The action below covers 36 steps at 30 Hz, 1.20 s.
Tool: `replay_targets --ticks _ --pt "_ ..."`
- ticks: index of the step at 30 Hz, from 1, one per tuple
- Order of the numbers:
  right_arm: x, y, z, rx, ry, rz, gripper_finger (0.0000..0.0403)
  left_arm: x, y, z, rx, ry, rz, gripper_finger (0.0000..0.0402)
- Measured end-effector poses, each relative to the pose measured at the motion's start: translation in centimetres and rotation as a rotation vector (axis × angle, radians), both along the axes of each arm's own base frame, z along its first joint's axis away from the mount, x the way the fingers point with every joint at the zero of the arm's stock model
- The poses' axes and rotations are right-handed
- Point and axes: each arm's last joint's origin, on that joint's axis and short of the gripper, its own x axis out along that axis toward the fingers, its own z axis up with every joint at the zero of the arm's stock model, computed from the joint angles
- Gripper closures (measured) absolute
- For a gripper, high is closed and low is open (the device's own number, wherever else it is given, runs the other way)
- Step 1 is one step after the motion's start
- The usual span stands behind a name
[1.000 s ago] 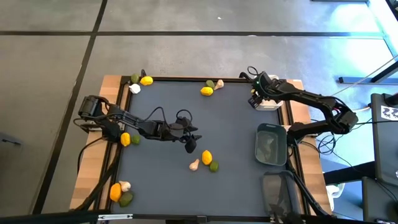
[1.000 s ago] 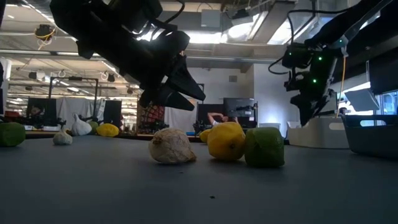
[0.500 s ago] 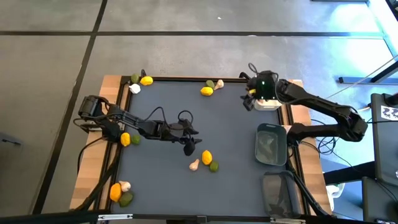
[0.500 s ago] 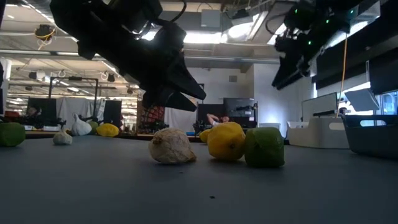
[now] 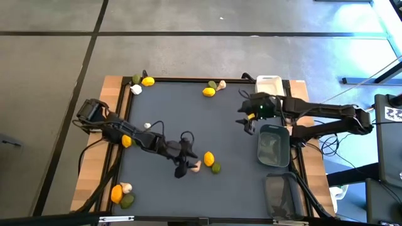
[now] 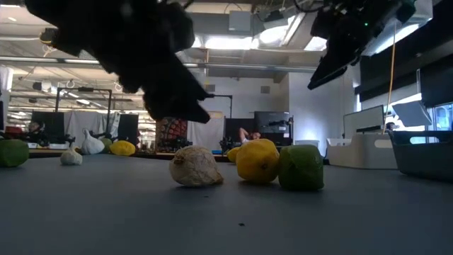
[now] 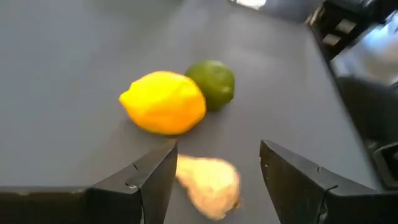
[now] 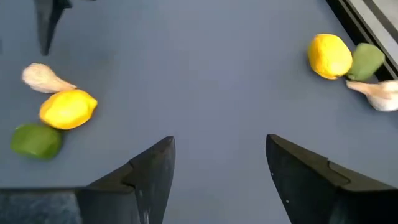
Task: Sort produce into baskets
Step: Put the white garlic into the white bin
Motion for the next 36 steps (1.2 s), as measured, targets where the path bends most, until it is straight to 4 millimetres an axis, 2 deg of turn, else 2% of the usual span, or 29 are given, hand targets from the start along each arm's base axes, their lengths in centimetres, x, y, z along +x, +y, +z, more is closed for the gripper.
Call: replay_targets --ticks 7,11,19,26,30,36 --pt "0.2 1.5 0.0 -0.018 0.000 0.002 0.0152 -0.4 -1.4 -0.9 0.121 0.012 -0.067 0.0178" --pt "0.3 1.8 0.0 -0.032 0.001 0.003 0.0152 -0.4 -1.7 -2.3 0.152 0.053 -0.082 0.0178" --pt "0.3 1.7 0.1 -0.059 -0.005 -0.018 0.0152 0.4 -2.1 -3.8 0.149 0.014 -0.097 0.0178" --pt "0.3 1.6 0.1 -0.078 -0.005 -0.041 0.0152 0.7 -1.5 -4.4 0.081 0.042 -0.115 0.0180" --pt "0.3 1.6 0.1 -0.077 -0.006 -0.043 0.0152 0.8 -1.2 -4.5 0.072 0.047 -0.115 0.0203" --pt "0.3 1.6 0.1 -0.077 -0.006 -0.044 0.0152 0.9 -0.7 -4.5 0.072 0.048 -0.099 0.0280"
